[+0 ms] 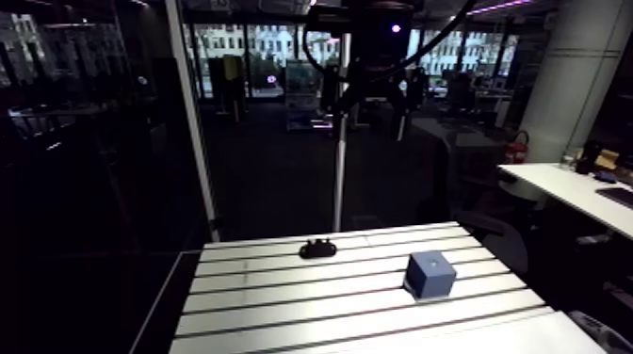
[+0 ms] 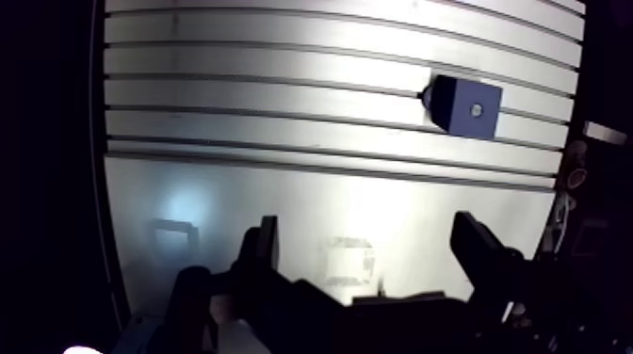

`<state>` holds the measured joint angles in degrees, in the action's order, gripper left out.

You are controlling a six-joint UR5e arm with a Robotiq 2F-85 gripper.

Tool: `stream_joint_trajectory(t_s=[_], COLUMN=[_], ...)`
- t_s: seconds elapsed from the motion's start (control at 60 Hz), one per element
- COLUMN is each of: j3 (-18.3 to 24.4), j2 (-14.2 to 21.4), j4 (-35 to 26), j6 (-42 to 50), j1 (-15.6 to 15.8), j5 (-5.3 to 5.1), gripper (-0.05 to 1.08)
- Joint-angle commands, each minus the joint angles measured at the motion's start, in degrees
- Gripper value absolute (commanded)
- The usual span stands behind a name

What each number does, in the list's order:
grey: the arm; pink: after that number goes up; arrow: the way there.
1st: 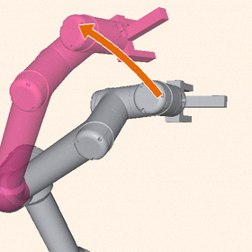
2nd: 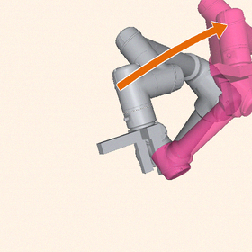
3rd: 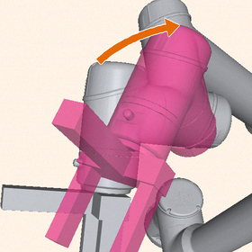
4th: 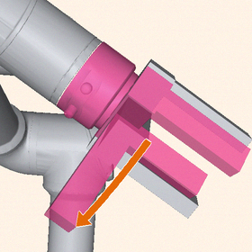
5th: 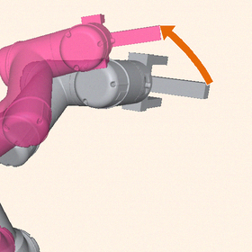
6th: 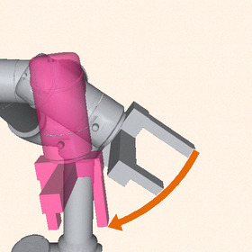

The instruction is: Pick up the M10 bolt and insert it into the hex recess until seated.

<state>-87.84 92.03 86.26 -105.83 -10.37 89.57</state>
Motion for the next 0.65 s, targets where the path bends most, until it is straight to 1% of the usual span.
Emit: stream_joint_trajectory(t_s=[0.017,0.3,0.55,0.65], j3=[-0.2,-0.5,-0.4,-0.2], j2=[0.7,0.6,0.0,-0.4], j4=[-0.2,0.0,0.3,0.3], j6=[0.0,0.0,0.1,0.5], j1=[0.1,0.1,0.6,0.6], j5=[0.29,-0.22,-0.32,-0.67], gripper=[0.01,0.01,0.01,0.01])
